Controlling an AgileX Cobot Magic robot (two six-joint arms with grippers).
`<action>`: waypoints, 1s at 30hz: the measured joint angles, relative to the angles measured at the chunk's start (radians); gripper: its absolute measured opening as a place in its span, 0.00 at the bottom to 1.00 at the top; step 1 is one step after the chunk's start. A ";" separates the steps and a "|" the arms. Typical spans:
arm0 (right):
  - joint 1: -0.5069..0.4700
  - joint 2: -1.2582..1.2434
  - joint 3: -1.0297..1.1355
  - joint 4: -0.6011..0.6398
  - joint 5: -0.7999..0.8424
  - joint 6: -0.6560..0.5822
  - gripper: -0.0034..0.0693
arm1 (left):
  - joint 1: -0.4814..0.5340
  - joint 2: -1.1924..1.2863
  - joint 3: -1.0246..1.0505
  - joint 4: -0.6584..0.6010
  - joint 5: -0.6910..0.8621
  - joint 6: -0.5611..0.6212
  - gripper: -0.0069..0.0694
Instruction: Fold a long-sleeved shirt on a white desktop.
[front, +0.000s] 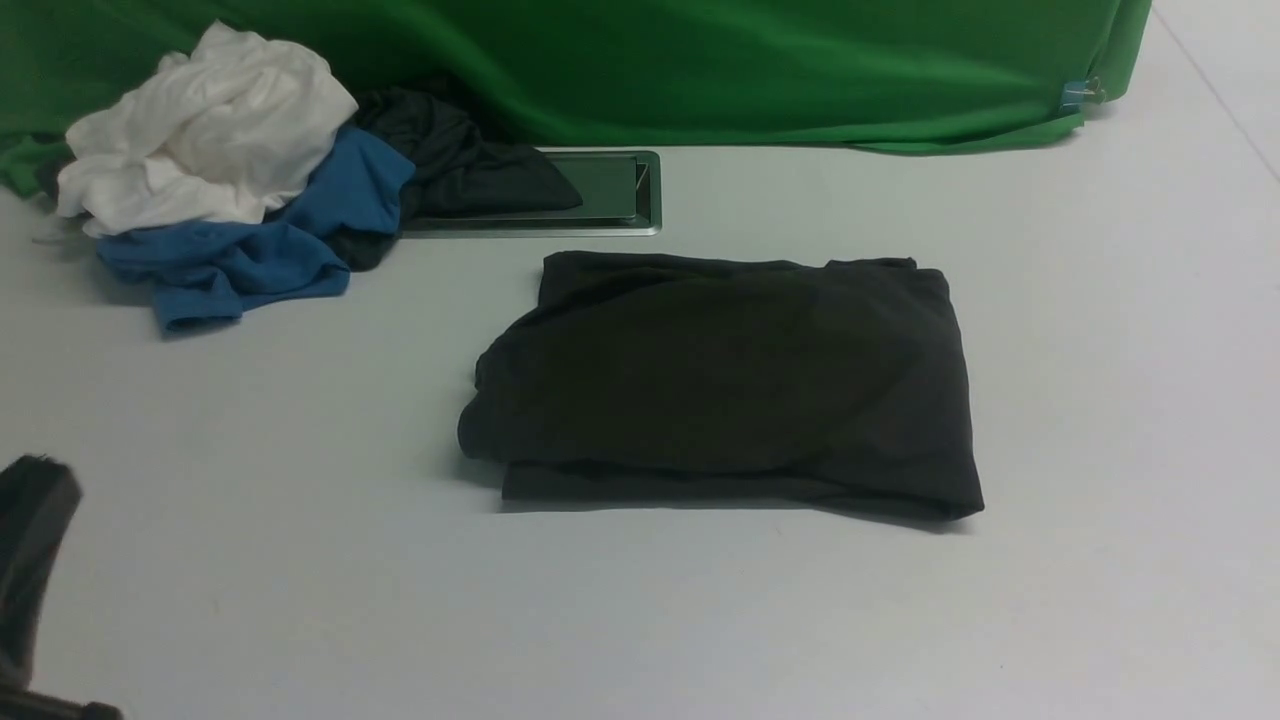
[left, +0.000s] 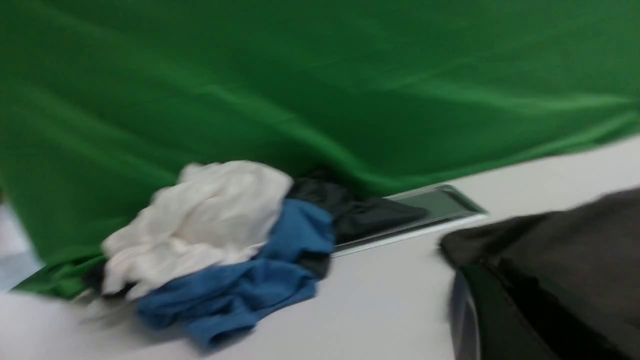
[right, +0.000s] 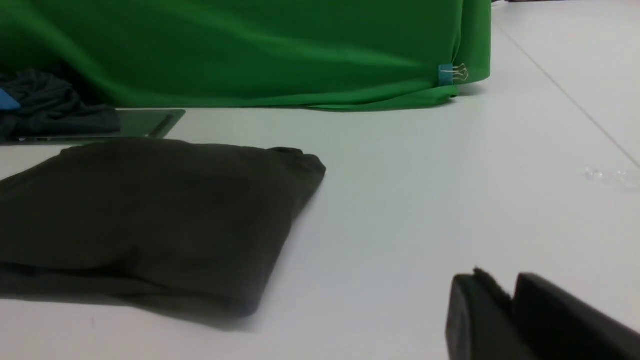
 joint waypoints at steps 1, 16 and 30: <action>0.000 0.000 0.000 0.000 0.000 0.000 0.23 | 0.005 -0.005 0.004 0.000 0.001 -0.007 0.11; 0.000 -0.001 0.000 0.000 -0.001 0.000 0.28 | 0.070 -0.094 0.142 0.012 0.130 -0.093 0.11; 0.000 -0.001 0.000 0.000 -0.001 0.000 0.32 | 0.070 -0.094 0.142 0.032 0.130 -0.089 0.11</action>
